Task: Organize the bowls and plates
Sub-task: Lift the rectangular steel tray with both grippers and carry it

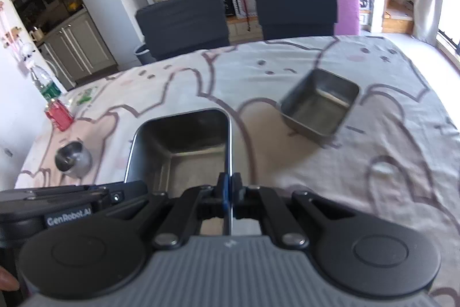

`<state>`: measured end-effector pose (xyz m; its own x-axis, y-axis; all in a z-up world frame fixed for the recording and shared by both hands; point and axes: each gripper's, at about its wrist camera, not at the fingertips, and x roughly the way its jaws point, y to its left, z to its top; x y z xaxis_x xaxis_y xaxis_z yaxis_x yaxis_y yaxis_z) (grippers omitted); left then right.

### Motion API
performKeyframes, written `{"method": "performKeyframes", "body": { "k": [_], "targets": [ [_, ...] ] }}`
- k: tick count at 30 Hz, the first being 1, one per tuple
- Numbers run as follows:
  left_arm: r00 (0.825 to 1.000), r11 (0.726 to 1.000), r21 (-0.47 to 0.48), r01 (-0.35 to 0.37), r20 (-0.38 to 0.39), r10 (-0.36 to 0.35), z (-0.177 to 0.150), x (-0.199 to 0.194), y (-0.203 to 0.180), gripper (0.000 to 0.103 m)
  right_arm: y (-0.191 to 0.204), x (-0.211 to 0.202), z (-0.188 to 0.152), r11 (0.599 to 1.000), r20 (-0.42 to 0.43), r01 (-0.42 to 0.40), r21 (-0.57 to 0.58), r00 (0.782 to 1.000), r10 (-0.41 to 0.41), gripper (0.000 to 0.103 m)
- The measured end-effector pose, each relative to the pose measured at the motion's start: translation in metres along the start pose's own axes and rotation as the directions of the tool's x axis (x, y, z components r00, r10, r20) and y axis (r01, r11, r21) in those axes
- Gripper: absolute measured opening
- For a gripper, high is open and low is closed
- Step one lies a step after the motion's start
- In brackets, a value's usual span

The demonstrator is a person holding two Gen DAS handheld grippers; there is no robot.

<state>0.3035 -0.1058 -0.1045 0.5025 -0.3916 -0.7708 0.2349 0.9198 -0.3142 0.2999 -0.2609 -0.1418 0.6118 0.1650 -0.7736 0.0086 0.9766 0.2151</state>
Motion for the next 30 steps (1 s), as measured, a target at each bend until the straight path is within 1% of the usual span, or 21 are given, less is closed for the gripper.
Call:
{"method": "performKeyframes", "body": {
  "k": [4, 8, 14, 22, 30],
  "targets": [
    [0.999, 1.000, 0.021, 0.022, -0.043, -0.021, -0.008, 0.010, -0.019, 0.006, -0.019, -0.009, -0.011, 0.999, -0.020, 0.034, 0.000, 0.999, -0.034, 0.003],
    [0.995, 0.997, 0.058, 0.041, -0.089, -0.035, -0.018, 0.020, -0.038, 0.008, -0.042, -0.012, -0.027, 0.998, -0.073, 0.061, -0.001, 0.995, -0.061, 0.004],
    [0.987, 0.988, 0.153, 0.036, -0.160, -0.011, -0.035, 0.038, -0.062, 0.010, -0.058, -0.001, -0.042, 0.994, -0.152, 0.105, -0.023, 0.983, -0.107, 0.005],
    [0.975, 0.982, 0.188, 0.031, -0.220, 0.011, -0.045, 0.056, -0.066, 0.010, -0.068, 0.010, -0.053, 0.990, -0.203, 0.114, -0.079, 0.971, -0.128, 0.005],
    [0.966, 0.978, 0.207, 0.034, -0.257, 0.021, -0.049, 0.065, -0.068, 0.010, -0.069, 0.024, -0.058, 0.986, -0.250, 0.118, -0.115, 0.957, -0.144, 0.006]
  ]
}}
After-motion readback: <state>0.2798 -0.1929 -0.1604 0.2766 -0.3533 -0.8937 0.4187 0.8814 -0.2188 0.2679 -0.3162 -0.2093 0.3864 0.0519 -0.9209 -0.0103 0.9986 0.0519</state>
